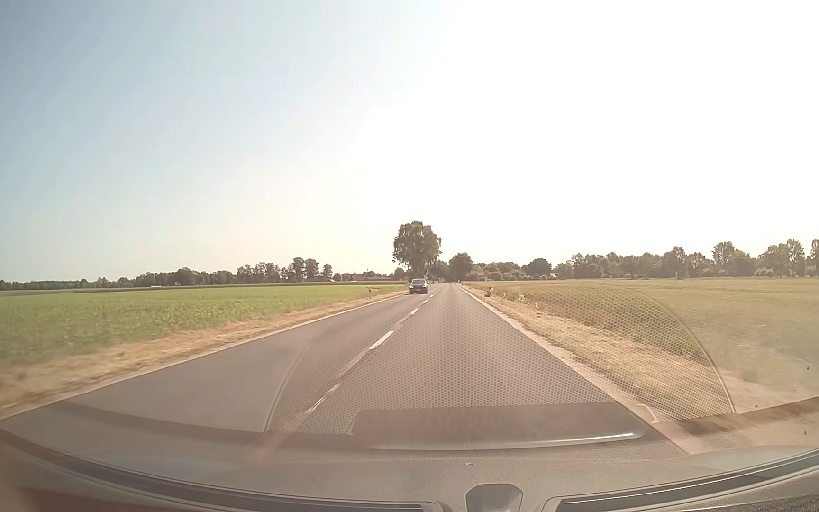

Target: Follow the waypoints while adhering to traffic rules and regulations

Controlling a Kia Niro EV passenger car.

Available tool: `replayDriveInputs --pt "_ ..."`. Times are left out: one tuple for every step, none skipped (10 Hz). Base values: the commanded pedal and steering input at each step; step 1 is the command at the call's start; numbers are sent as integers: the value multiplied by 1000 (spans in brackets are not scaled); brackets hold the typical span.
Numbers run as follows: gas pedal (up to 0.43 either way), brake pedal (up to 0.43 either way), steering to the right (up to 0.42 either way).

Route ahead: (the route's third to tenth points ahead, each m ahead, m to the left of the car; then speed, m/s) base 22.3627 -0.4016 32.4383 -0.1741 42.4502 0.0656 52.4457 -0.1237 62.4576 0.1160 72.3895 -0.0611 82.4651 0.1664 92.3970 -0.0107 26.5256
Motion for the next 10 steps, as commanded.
replayDriveInputs --pt "370 6 4" --pt "370 6 3" --pt "370 6 4" --pt "370 6 4" --pt "358 6 4" --pt "358 6 4" --pt "358 6 4" --pt "358 6 4" --pt "358 6 3" --pt "350 6 4"
